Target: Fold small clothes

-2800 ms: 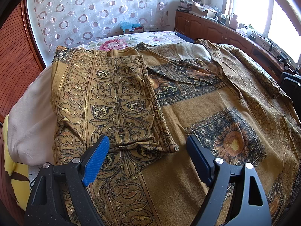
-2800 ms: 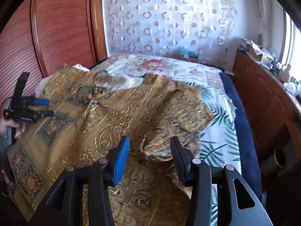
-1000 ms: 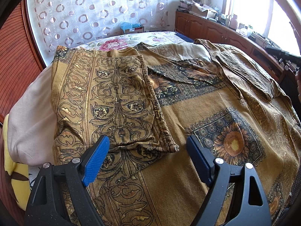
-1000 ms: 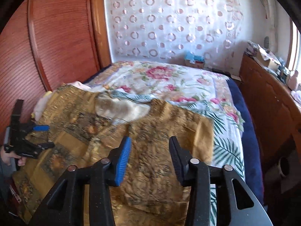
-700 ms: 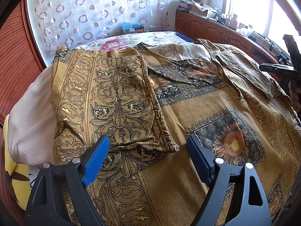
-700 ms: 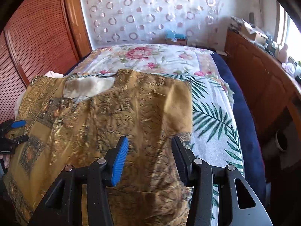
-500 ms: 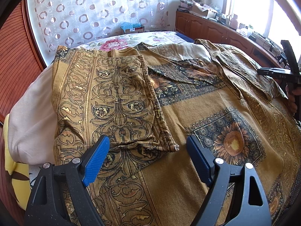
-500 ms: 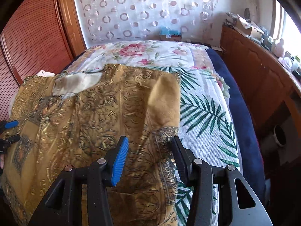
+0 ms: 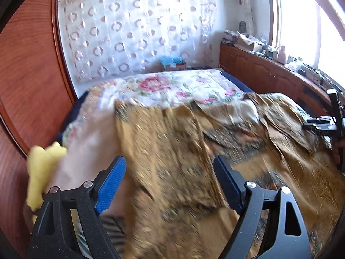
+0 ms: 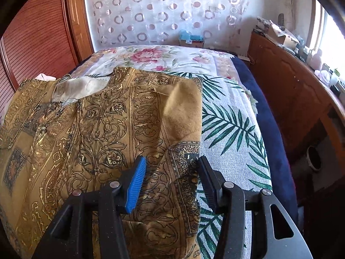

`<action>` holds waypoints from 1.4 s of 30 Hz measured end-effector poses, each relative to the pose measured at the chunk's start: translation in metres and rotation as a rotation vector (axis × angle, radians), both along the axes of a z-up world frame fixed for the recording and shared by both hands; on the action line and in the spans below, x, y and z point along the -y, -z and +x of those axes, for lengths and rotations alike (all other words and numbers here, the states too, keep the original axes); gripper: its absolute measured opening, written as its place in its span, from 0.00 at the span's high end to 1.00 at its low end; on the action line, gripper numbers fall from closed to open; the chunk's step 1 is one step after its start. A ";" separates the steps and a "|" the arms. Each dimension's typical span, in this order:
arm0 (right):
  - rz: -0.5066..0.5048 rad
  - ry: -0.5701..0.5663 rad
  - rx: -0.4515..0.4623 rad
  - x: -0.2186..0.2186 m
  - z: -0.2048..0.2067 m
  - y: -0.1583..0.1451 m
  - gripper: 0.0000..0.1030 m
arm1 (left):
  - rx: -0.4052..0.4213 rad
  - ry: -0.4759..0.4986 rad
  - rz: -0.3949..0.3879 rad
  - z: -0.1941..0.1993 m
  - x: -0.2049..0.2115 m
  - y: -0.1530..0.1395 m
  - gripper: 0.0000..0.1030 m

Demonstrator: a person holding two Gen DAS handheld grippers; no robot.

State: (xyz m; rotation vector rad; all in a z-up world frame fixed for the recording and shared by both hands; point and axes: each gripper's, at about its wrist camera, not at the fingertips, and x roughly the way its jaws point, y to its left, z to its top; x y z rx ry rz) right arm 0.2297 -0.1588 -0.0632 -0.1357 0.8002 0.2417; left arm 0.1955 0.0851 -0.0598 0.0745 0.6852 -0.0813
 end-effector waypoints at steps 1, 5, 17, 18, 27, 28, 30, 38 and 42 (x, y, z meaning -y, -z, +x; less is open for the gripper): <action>0.003 -0.002 -0.001 0.001 0.000 0.000 0.50 | 0.005 -0.003 0.003 0.004 -0.002 -0.003 0.18; -0.001 -0.004 0.001 0.002 0.000 -0.001 0.50 | 0.032 -0.038 0.019 0.026 -0.018 -0.017 0.18; -0.004 -0.002 -0.002 0.006 -0.002 -0.002 0.49 | -0.052 -0.082 -0.082 0.067 -0.062 -0.009 0.18; -0.006 -0.003 -0.010 0.006 -0.001 -0.003 0.49 | -0.054 -0.076 -0.087 0.068 -0.063 -0.008 0.18; 0.013 -0.033 -0.031 0.011 0.032 -0.018 0.49 | -0.104 -0.067 -0.070 0.093 -0.066 0.009 0.32; 0.011 -0.031 -0.040 0.011 0.040 -0.017 0.49 | -0.108 -0.067 -0.065 0.096 -0.066 0.010 0.32; 0.002 -0.034 -0.049 0.009 0.054 -0.016 0.49 | -0.112 -0.064 -0.055 0.100 -0.066 0.011 0.32; -0.040 -0.098 -0.068 0.000 0.087 -0.009 0.77 | -0.129 -0.023 -0.042 0.108 -0.066 0.014 0.32; -0.064 -0.137 -0.052 0.007 0.083 -0.010 0.96 | -0.139 -0.011 -0.042 0.109 -0.067 0.019 0.32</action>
